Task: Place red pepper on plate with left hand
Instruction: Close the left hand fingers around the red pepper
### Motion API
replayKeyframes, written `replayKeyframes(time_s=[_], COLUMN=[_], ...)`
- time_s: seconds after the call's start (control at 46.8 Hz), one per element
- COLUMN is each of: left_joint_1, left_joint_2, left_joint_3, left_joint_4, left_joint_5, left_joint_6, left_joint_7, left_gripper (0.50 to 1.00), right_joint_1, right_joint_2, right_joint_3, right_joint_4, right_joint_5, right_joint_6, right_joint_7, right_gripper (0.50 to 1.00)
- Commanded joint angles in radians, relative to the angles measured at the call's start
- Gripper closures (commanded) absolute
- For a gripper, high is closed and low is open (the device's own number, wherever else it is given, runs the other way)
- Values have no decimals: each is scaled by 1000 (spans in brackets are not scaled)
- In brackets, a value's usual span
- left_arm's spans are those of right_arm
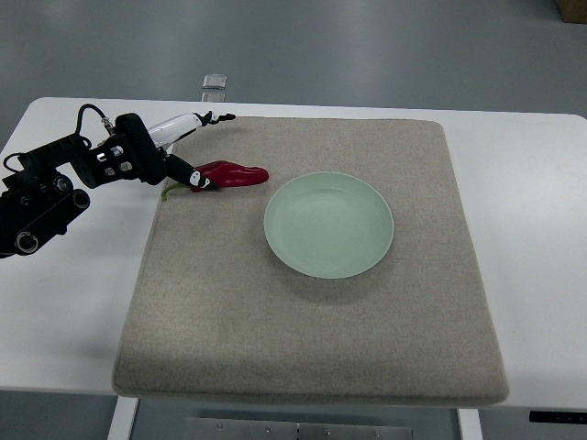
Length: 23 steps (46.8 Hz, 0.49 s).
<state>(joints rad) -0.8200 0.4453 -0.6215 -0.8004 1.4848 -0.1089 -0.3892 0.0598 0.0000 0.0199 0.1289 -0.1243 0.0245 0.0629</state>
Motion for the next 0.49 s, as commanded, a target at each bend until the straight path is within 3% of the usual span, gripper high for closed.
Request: replayKeyframes(time_s=[0.0, 0.342, 0.47], left_joint_1=[-2, -8, -7], left_joint_2=[0, -8, -13], left_joint_3=[-1, 0, 0], left_joint_4=[1, 0, 0], left_joint_5=[43, 68, 77], left_joint_6=[2, 29, 31], left_joint_7=[7, 24, 24], left_gripper=[557, 634, 636], right_joint_1=[0, 0, 0], right_joint_2=[0, 0, 0], right_joint_3=[0, 0, 0], right_joint_4=[0, 0, -2], right_joint_5=[0, 0, 0], right_joint_6=[0, 0, 0], right_joint_7=[0, 0, 0], right_gripper=[572, 572, 572])
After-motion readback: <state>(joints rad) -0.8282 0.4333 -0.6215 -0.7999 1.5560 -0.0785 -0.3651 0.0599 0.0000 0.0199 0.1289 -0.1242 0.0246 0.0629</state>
